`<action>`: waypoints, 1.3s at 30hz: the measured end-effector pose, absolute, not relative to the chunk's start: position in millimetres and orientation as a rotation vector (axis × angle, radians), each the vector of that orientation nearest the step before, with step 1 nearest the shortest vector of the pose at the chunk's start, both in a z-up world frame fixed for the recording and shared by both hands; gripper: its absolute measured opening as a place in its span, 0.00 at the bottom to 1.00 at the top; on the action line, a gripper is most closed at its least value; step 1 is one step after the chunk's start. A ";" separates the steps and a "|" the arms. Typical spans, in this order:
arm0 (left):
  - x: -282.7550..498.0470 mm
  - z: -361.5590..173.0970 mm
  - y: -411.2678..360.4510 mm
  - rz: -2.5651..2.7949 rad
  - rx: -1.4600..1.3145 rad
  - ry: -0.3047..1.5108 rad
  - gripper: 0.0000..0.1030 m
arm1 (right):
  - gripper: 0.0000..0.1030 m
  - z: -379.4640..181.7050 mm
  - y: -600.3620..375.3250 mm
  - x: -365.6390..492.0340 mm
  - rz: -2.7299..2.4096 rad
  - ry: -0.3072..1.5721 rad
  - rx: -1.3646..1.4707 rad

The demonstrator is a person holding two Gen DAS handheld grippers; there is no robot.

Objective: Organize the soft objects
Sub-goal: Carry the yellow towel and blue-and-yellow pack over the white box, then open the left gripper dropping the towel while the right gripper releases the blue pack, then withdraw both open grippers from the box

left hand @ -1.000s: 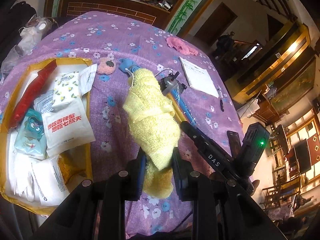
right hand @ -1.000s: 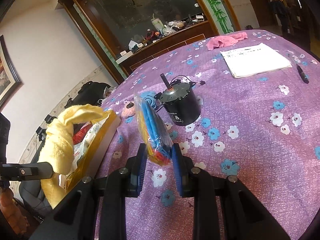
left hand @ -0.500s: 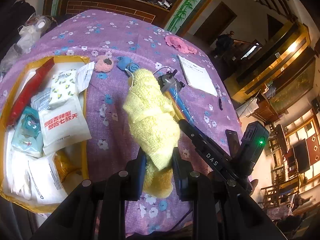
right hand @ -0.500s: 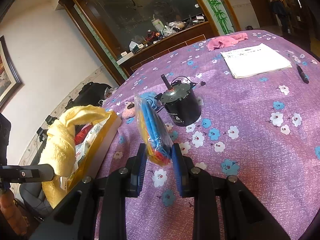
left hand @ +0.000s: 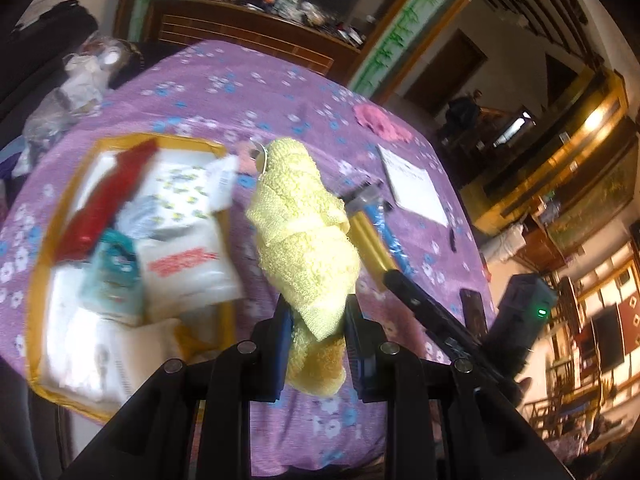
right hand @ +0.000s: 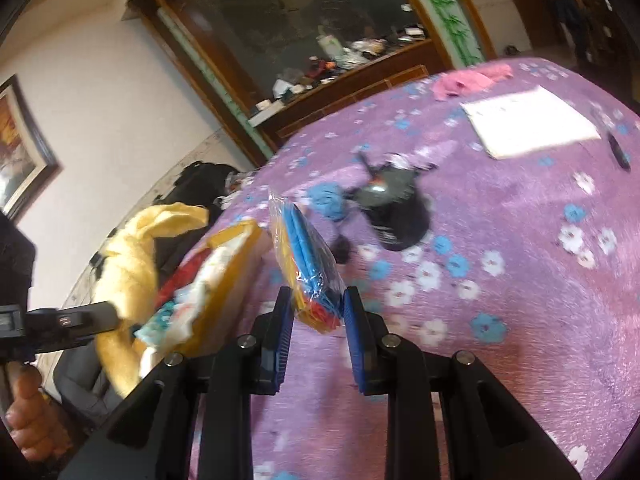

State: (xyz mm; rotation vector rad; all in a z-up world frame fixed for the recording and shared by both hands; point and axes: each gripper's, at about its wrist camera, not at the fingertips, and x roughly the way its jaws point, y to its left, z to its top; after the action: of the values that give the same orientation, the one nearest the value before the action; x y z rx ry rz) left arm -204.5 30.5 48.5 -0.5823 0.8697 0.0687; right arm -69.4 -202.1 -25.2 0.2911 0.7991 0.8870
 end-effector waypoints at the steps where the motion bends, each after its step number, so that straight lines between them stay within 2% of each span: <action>1: -208.8 49.7 37.7 0.087 -0.585 0.862 0.24 | 0.24 -20.6 -196.1 -71.7 0.914 0.801 0.291; 11: -233.4 49.2 104.4 0.266 -0.559 0.843 0.24 | 0.24 -0.7 -113.6 -78.0 1.082 0.854 0.255; 21: -214.0 6.2 122.4 0.307 -0.447 0.992 0.25 | 0.24 -13.8 -21.6 -78.4 1.120 0.915 0.152; 23: -213.9 0.7 123.9 0.309 -0.456 1.000 0.27 | 0.26 -21.5 -11.2 -78.7 1.124 0.939 0.132; 26: -221.0 2.1 127.2 0.283 -0.527 0.968 0.43 | 0.28 -30.9 -10.6 -79.6 1.135 0.961 0.136; 27: -224.5 4.4 127.8 0.276 -0.550 0.943 0.56 | 0.31 -30.6 -14.4 -79.9 1.150 0.956 0.148; 28: -226.5 7.1 127.8 0.281 -0.562 0.921 0.65 | 0.37 -28.7 -17.3 -79.5 1.153 0.952 0.156; 29: -228.7 10.1 126.8 0.291 -0.568 0.903 0.66 | 0.44 -26.4 -26.3 -79.0 1.155 0.940 0.177; 30: -230.7 13.5 124.5 0.304 -0.567 0.887 0.68 | 0.46 -24.1 -33.3 -78.5 1.159 0.931 0.192; 39: -227.6 49.4 77.3 0.289 -0.487 0.818 0.69 | 0.53 -26.0 -136.7 -74.0 1.096 0.873 0.293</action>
State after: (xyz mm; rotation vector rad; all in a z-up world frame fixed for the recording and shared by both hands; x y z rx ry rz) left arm -227.6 77.3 49.4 -0.4875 0.8180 0.2888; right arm -74.0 -136.7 -26.0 0.2927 0.8726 1.0959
